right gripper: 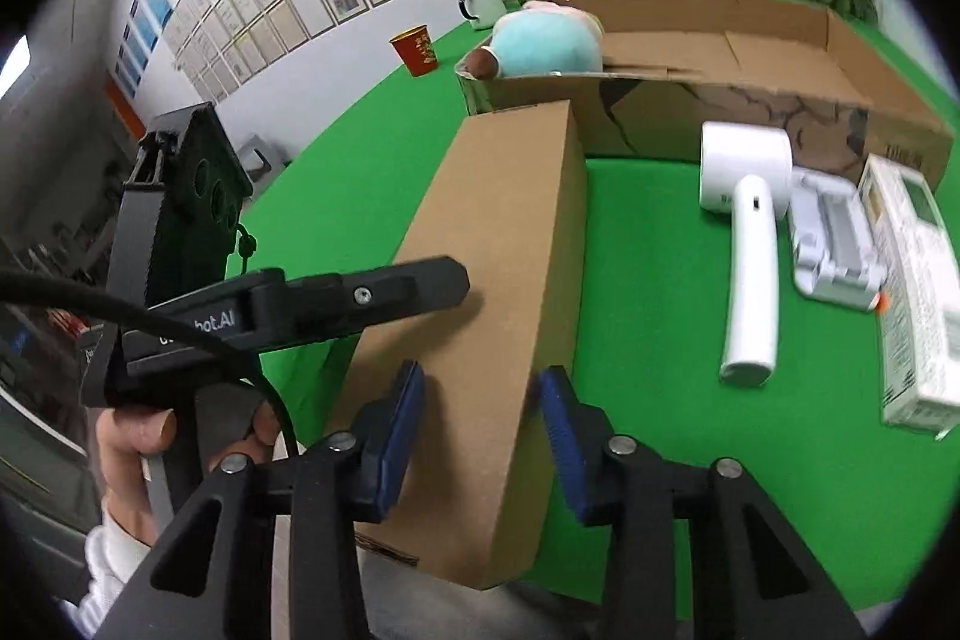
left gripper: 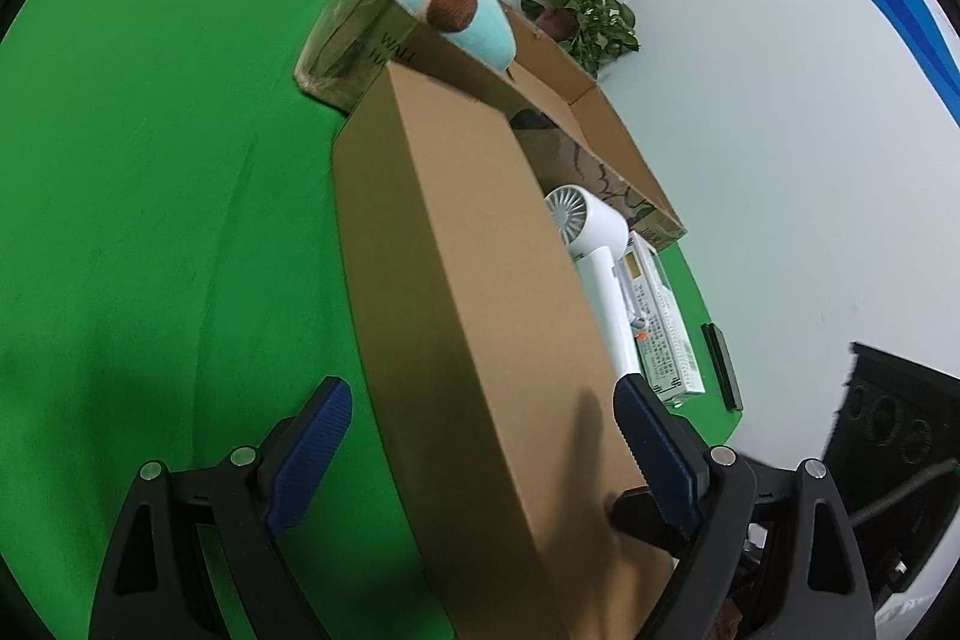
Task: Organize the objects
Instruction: 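Move both tools to the long cardboard insert tray on the table, then grip the insert tray walls with both tools and lift it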
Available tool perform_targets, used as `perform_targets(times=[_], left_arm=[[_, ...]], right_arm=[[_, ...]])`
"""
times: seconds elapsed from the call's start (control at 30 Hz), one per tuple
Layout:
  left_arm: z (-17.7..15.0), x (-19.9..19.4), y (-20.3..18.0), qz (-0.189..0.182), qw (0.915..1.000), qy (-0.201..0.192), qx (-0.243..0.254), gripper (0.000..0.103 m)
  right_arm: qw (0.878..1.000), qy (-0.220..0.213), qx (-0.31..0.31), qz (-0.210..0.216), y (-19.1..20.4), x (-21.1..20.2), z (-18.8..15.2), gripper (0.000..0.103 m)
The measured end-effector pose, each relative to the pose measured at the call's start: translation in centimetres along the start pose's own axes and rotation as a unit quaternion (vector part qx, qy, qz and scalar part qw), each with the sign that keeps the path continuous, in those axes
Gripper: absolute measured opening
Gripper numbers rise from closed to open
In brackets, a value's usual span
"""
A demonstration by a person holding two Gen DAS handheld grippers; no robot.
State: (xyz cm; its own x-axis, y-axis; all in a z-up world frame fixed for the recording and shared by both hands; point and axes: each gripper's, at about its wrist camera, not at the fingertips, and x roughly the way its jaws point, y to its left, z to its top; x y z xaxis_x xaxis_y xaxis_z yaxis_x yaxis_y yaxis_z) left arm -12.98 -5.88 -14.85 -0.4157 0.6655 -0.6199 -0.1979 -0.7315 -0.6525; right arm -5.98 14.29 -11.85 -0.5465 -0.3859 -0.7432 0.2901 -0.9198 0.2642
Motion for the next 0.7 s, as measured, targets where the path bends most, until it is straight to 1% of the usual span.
perform_targets(times=[0.03, 0.1, 0.13, 0.2, 0.3, 0.33, 0.37, 0.4, 0.47, 0.5, 0.57, 0.67, 0.7], left_arm=[[-0.1, 0.3, 0.0, 0.002, 1.0000, 0.002, 0.000, 0.089], [-0.2, 0.5, 0.0, 0.003, 1.0000, 0.002, 0.002, 0.087], [-0.3, 0.6, 0.1, -0.002, 1.0000, 0.006, 0.001, 0.087], [-0.6, 0.7, 0.1, -0.009, 0.9999, 0.008, 0.003, 0.087], [-0.8, 0.9, 0.0, -0.015, 0.9997, 0.018, 0.012, 0.087], [-0.9, 0.9, 0.0, -0.015, 0.9996, 0.019, 0.014, 0.087], [-0.9, 0.9, 0.1, -0.016, 0.9996, 0.020, 0.014, 0.087], [-0.9, 0.7, 0.2, -0.016, 0.9996, 0.020, 0.015, 0.087], [-1.0, 0.7, 0.1, -0.016, 0.9997, 0.016, 0.014, 0.087], [-1.0, 0.5, 0.3, -0.017, 0.9997, 0.013, 0.013, 0.087], [-1.2, 0.1, 0.7, -0.015, 0.9998, 0.007, 0.015, 0.086], [-1.4, -0.3, 1.0, -0.026, 0.9995, 0.006, 0.018, 0.086], [-1.4, -0.5, 1.1, -0.028, 0.9994, 0.006, 0.018, 0.086]], right_arm=[[1.000, -0.001, -0.009, -0.011, 0.4, -0.1, -0.1, 0.048], [1.000, 0.004, -0.027, -0.014, 1.4, 0.0, -0.3, 0.085], [0.999, 0.005, -0.037, -0.015, 2.0, 0.1, -0.6, 0.087], [0.997, 0.010, -0.066, -0.040, 3.0, 0.4, -1.0, 0.087], [0.994, -0.004, -0.089, -0.063, 4.3, 0.4, -1.1, 0.090], [0.992, -0.008, -0.099, -0.073, 4.8, 0.5, -1.1, 0.091], [0.991, -0.008, -0.108, -0.084, 5.2, 0.6, -1.1, 0.095], [0.987, 0.004, -0.124, -0.098, 5.8, 1.0, -1.3, 0.097], [0.983, 0.031, -0.147, -0.102, 6.8, 2.2, -1.9, 0.098], [0.982, 0.035, -0.151, -0.108, 7.0, 2.5, -2.3, 0.100], [0.982, 0.034, -0.146, -0.118, 7.1, 2.8, -2.7, 0.100], [0.983, 0.017, -0.124, -0.132, 6.6, 2.8, -2.4, 0.091], [0.984, 0.012, -0.121, -0.130, 6.5, 2.7, -2.3, 0.091]])
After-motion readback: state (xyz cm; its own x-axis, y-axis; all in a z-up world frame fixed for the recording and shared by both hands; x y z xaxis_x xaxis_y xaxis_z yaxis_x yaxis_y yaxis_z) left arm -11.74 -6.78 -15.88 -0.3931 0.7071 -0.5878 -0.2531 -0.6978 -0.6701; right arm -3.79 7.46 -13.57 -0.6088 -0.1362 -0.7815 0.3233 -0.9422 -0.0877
